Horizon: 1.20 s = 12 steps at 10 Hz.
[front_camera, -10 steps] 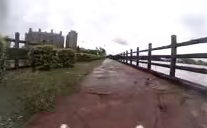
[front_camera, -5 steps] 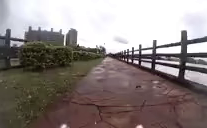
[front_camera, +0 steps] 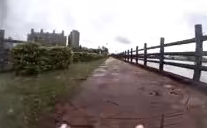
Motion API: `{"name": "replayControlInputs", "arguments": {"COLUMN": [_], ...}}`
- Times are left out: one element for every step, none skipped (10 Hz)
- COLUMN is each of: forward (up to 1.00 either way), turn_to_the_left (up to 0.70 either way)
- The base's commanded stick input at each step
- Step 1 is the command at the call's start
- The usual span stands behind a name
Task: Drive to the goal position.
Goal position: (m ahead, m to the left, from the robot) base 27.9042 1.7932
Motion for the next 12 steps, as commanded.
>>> {"name": "replayControlInputs", "arguments": {"forward": [0.85, 0.85, 0.85, 0.85, 0.85, 0.85, 0.85, 0.85, 0.85, 0.85, 0.85, 0.85], "turn_to_the_left": [0.01, 0.01, 0.01, 0.01, 0.0, -0.2, -0.32, -0.33, -0.33, -0.33, -0.33, -0.33]}}
